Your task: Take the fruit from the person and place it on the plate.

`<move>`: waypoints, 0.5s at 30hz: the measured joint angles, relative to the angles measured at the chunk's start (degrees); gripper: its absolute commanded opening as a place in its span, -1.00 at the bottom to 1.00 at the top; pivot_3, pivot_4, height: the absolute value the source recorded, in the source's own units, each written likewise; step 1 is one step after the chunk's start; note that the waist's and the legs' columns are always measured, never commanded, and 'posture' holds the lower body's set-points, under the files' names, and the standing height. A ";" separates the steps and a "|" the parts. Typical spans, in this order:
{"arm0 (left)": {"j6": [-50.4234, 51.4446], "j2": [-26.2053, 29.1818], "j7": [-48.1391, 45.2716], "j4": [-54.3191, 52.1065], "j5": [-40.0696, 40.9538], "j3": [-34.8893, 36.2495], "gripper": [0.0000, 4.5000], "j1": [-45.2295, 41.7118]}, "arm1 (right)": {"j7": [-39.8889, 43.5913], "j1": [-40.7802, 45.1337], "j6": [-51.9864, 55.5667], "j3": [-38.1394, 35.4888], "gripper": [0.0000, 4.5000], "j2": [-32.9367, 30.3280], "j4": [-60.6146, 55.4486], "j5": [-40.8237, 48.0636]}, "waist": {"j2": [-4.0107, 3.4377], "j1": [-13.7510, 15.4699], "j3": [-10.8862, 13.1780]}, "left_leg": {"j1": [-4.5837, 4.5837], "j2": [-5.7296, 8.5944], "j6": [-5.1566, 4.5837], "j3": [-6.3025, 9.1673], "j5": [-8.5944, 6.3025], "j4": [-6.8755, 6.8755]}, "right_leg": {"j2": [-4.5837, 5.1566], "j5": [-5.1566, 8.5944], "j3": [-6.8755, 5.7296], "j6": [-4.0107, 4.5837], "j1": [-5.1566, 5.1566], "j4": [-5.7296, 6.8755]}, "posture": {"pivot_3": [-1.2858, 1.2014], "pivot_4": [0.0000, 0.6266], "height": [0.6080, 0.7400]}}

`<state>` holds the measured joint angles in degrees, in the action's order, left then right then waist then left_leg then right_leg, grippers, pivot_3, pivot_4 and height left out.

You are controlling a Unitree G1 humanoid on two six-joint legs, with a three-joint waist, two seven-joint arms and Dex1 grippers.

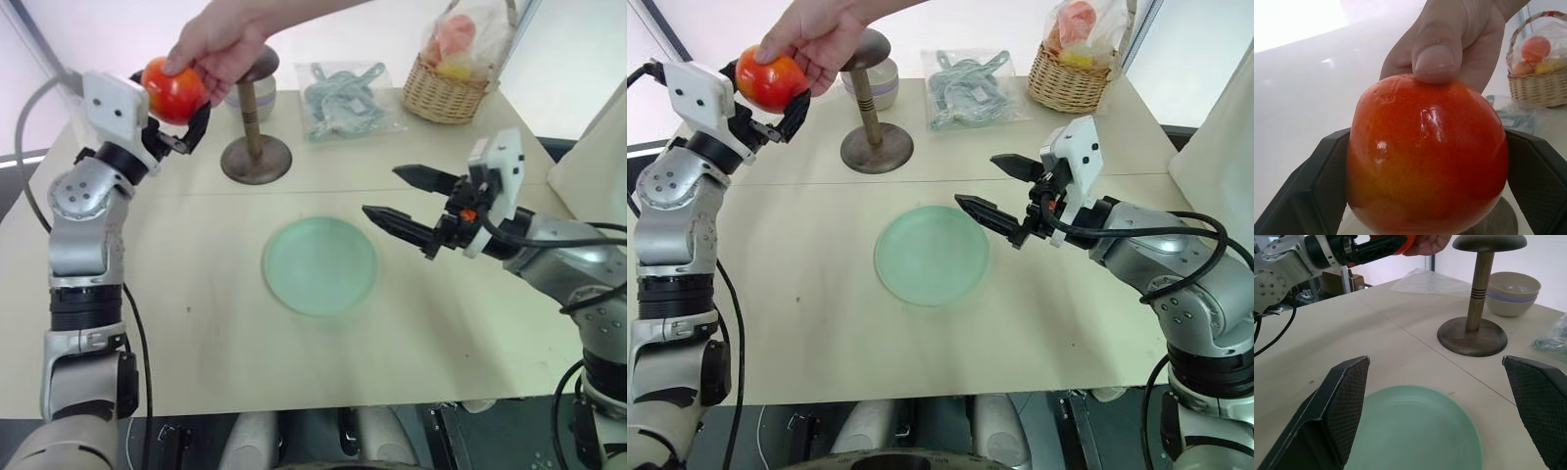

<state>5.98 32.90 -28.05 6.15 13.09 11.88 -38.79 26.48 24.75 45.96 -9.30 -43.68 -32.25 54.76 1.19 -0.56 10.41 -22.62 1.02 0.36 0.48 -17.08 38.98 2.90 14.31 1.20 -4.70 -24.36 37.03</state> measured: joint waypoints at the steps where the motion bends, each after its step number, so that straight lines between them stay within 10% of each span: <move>1: -0.14 -0.19 0.12 0.01 -0.07 0.00 1.00 0.00 | -0.21 0.00 0.05 -0.15 0.97 0.00 0.00 0.02 | 0.00 0.00 0.00 | 0.00 0.00 0.00 0.00 0.00 0.00 | 0.00 0.00 0.00 0.00 0.00 0.00 | 0.03 -0.52 1.00; 7: -0.32 -0.61 0.62 0.50 -0.24 -0.04 1.00 -0.21 | -1.03 -0.11 0.77 -0.73 0.97 -0.04 -0.21 0.30 | 0.00 0.00 0.00 | 0.00 0.00 0.00 0.00 0.00 0.00 | 0.00 0.00 0.00 0.00 0.00 0.01 | 0.03 -0.52 1.00; 10: -0.39 -0.67 0.78 0.53 -0.64 -0.11 0.43 -0.23 | -1.43 -0.54 1.19 -1.14 1.00 -0.06 -0.27 0.51 | 0.00 0.02 0.00 | -0.01 0.01 0.00 0.00 0.00 0.00 | 0.00 0.00 0.00 0.00 0.00 0.00 | 0.03 -0.52 1.00; 15: -0.39 -0.73 1.01 0.53 -1.14 -0.14 0.35 -0.24 | -1.93 -1.49 1.43 -1.87 1.00 -0.09 -0.48 0.53 | 0.00 0.00 0.00 | -0.01 0.01 0.00 0.00 0.00 0.00 | 0.01 0.00 0.00 -0.01 0.00 0.01 | 0.03 -0.52 1.00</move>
<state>5.59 32.17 -27.04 6.68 11.95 11.74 -39.03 24.55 23.26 47.40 -11.17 -43.77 -32.73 55.29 1.19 -0.56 10.41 -22.63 1.03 0.35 0.48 -17.08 38.98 2.91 14.30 1.19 -4.70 -24.36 37.04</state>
